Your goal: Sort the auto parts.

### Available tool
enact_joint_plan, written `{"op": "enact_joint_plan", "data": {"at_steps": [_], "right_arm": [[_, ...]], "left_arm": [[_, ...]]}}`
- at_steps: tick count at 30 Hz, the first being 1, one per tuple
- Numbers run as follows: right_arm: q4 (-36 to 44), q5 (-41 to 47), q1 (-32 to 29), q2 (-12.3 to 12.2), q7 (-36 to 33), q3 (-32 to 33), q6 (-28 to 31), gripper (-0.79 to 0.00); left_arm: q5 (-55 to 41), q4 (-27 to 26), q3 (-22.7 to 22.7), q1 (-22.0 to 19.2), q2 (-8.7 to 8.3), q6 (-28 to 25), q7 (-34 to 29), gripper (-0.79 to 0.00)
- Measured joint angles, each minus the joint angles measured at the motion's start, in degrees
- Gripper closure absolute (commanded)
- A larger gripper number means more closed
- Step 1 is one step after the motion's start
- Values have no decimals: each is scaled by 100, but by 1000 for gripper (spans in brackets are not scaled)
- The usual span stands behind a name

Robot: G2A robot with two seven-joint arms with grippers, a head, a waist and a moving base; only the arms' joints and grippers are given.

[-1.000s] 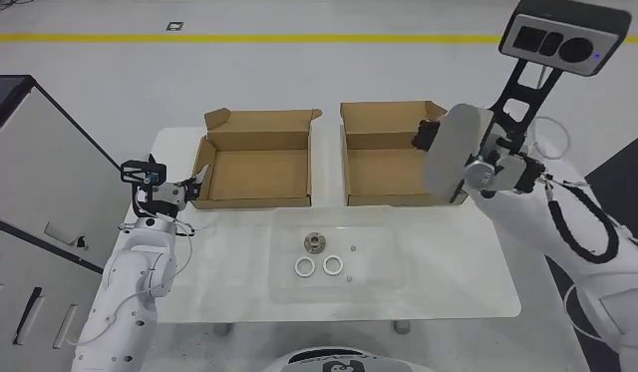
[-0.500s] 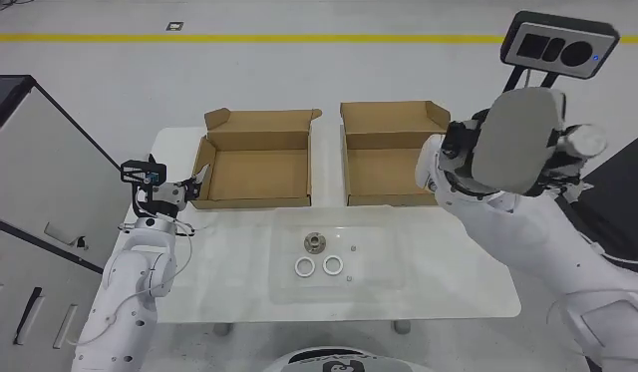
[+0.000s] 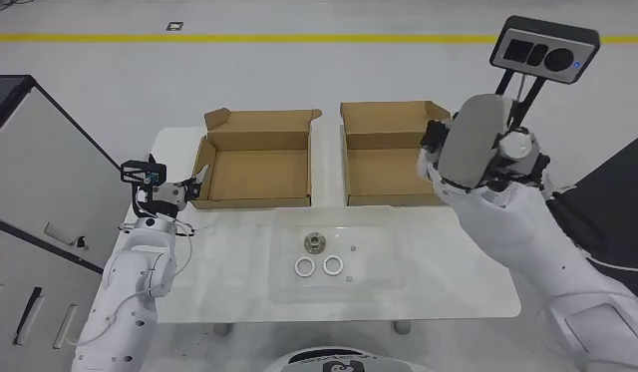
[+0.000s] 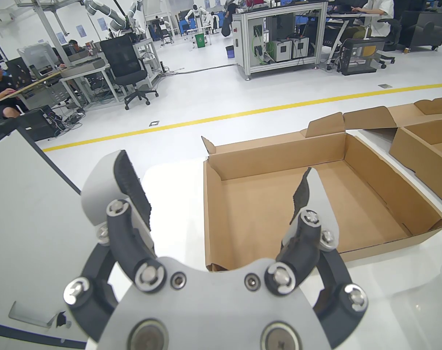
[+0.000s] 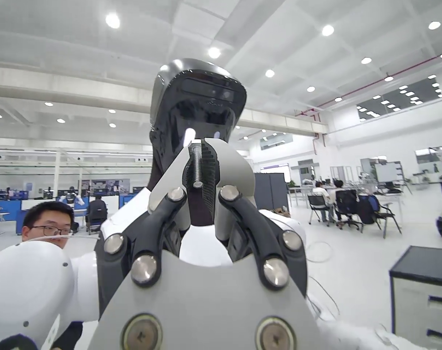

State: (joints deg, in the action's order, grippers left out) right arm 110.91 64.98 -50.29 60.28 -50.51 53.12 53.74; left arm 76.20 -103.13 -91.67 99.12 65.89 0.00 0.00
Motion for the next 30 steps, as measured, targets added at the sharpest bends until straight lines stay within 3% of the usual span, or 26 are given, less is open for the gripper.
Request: {"op": "enact_joint_plan", "data": {"at_steps": [10,23,30], "right_arm": [[99,-789,-233,38,49,404,-418,0],[177,591,-521,267,-186,321,-178,0],[66,433,-599,357,-298,521,-296,0]], "left_arm": [[0,0,0,0,0,0,0,-785],[0,0,0,0,0,0,0,-785],[0,0,0,0,0,0,0,-785]]}}
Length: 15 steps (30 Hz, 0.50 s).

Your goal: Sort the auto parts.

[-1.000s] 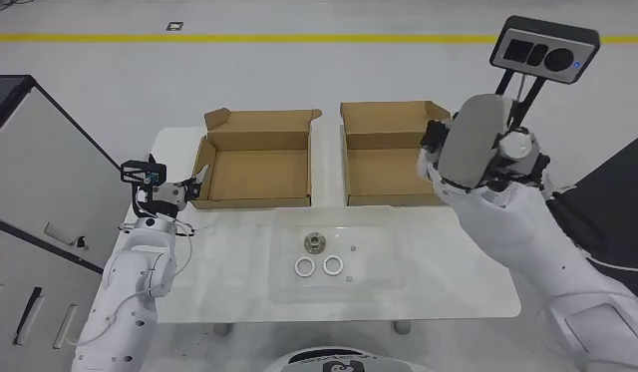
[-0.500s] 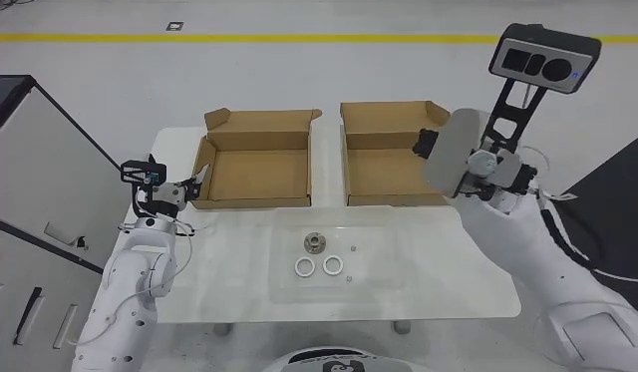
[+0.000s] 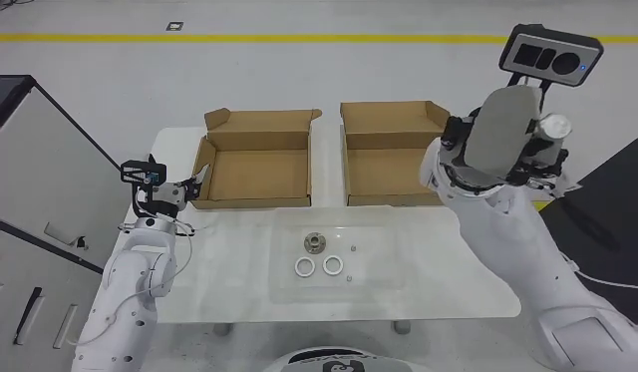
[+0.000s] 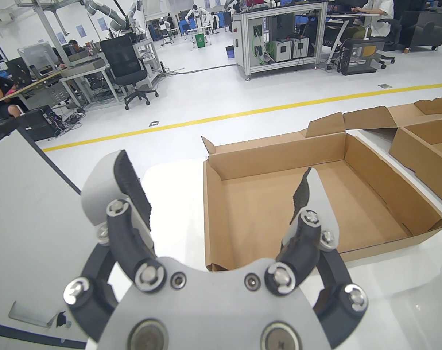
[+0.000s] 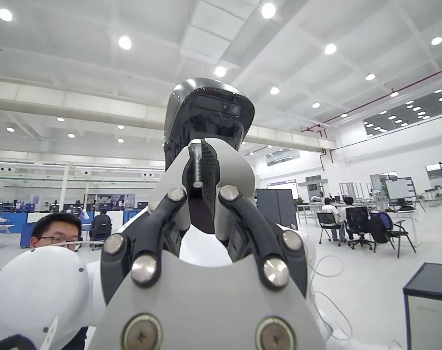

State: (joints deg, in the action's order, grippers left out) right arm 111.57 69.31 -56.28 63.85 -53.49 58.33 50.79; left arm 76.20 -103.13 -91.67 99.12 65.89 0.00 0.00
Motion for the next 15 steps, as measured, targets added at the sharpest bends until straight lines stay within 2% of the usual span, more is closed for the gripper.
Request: {"op": "enact_joint_plan", "data": {"at_steps": [11,15], "right_arm": [[-19,-1531,-86,29,112,435,-511,0],[64,-1772,-147,46,204,509,-632,0]], "left_arm": [[0,0,0,0,0,0,0,-785],[0,0,0,0,0,0,0,-785]]}}
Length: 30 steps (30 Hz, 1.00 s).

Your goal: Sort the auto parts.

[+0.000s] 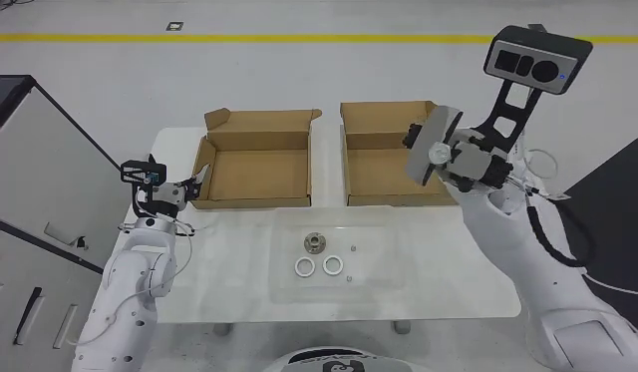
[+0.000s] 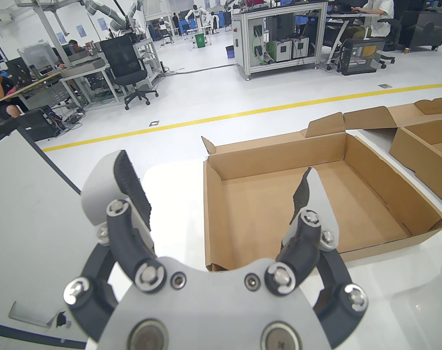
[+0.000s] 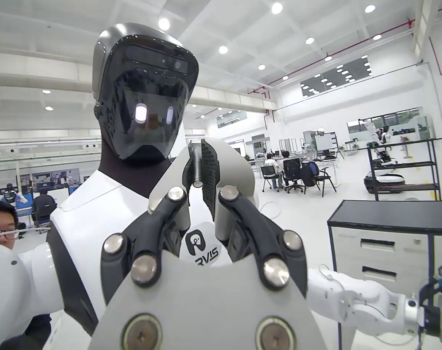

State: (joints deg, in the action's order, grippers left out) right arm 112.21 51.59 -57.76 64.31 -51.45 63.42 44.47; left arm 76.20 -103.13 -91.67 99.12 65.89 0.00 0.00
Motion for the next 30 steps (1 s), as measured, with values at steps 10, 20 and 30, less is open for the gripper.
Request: {"op": "enact_joint_plan", "data": {"at_steps": [10,20,30], "right_arm": [[18,699,-91,112,-111,-121,158,0],[-14,1010,-78,166,-286,-168,96,0],[-14,1009,-78,166,-284,-168,97,0]], "left_arm": [[0,0,0,0,0,0,0,-785],[0,0,0,0,0,0,0,-785],[0,0,0,0,0,0,0,-785]]}}
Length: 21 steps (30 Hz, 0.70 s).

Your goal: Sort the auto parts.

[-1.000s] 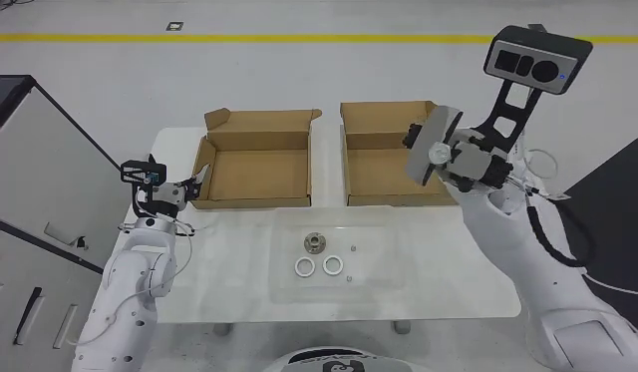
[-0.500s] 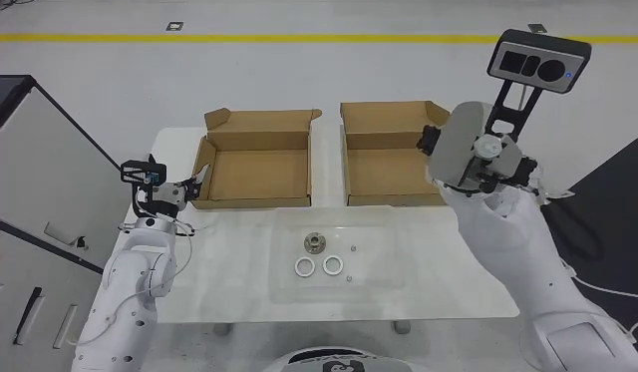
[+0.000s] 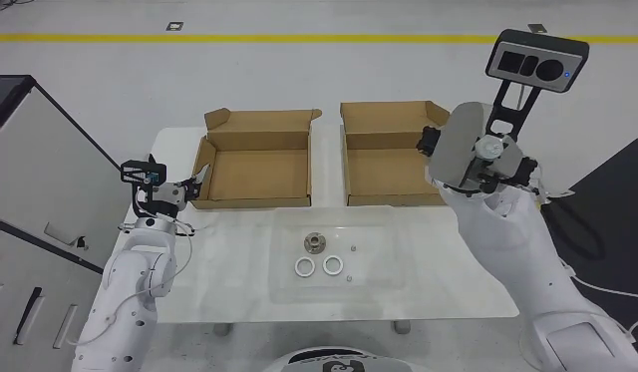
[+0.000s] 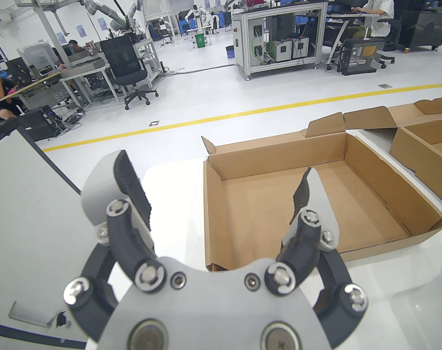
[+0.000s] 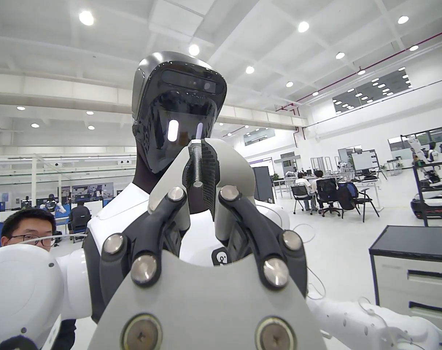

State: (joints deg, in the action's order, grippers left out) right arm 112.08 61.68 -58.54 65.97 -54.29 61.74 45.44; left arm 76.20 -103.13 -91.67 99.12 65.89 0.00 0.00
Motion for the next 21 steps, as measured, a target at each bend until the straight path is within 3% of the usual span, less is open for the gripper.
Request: {"op": "enact_joint_plan", "data": {"at_steps": [7,10,16,21], "right_arm": [[-1,-34,-18,0,35,17,-32,0],[-63,-474,-88,-24,191,273,-251,0],[-237,-1271,-416,-148,155,1134,-850,0],[-424,-2394,-844,-360,-407,2228,-1780,0]], "left_arm": [[0,0,0,0,0,0,0,-785],[0,0,0,0,0,0,0,-785],[0,0,0,0,0,0,0,-785],[0,0,0,0,0,0,0,-785]]}}
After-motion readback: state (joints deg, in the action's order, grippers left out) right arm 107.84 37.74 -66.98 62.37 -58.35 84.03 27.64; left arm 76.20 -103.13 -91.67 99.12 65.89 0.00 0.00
